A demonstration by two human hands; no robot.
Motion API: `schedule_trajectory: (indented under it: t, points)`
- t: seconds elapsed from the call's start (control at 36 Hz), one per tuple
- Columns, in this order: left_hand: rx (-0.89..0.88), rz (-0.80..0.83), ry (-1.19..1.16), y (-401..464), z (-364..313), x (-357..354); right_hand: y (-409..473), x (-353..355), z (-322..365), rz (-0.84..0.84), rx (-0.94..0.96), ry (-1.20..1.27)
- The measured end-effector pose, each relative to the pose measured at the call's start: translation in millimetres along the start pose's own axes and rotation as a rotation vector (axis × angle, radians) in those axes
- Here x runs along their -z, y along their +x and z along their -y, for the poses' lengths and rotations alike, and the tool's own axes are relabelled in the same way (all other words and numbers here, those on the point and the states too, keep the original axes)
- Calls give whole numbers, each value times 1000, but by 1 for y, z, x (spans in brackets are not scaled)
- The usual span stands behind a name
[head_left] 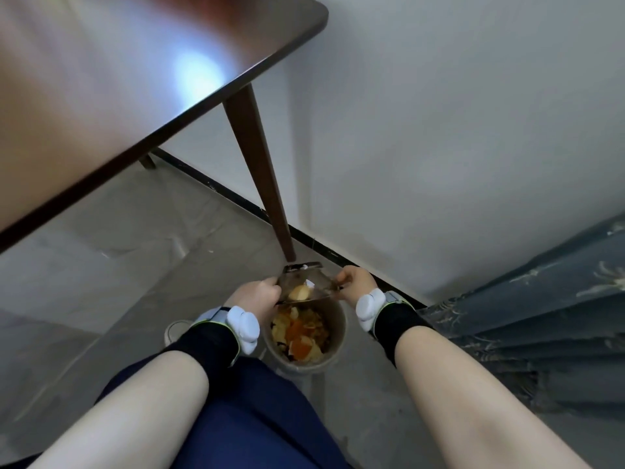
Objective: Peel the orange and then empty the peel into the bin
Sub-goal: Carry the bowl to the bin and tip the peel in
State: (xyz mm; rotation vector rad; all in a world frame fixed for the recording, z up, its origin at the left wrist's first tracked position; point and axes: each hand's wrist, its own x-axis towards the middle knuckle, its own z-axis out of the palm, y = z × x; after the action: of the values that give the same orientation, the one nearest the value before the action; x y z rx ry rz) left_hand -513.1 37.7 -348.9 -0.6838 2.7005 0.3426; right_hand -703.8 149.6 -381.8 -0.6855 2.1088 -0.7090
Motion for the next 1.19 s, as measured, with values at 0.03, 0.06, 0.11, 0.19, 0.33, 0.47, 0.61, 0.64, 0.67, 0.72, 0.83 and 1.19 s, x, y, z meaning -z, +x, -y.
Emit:
schedule_trajectory:
  t: [0.03,0.06,0.11,0.19,0.33,0.47,0.61,0.64,0.67,0.72,0.83,1.19]
  points:
    - [-2,-15,-1,-1,0,1,0,0,0,-15,7,19]
    - [-3,-30,-7,-2,0,2,-2,0,1,-31,11,40]
    - [-2,-59,-30,-4,0,5,-4,-1,4,-69,23,85]
    - [-6,-57,-45,-8,1,9,-7,-1,7,-79,42,110]
    - [38,-89,-276,-14,0,21,-9,8,9,-46,11,164]
    - [211,-158,-631,-17,-2,43,-10,25,24,-33,-13,263]
    - [331,-195,-716,-20,-7,73,-20,47,51,2,34,94]
    - [338,-192,-750,-23,-9,79,-23,51,57,10,39,78]
    - [343,-202,-771,-29,-11,87,-29,57,65,8,51,72]
    - [353,-217,-794,-32,-14,99,-34,69,78,-3,61,121]
    - [330,-243,-915,-51,-27,135,-60,99,111,-7,122,269]
    - [190,-521,-1085,-141,-51,264,-162,181,243,27,403,438]
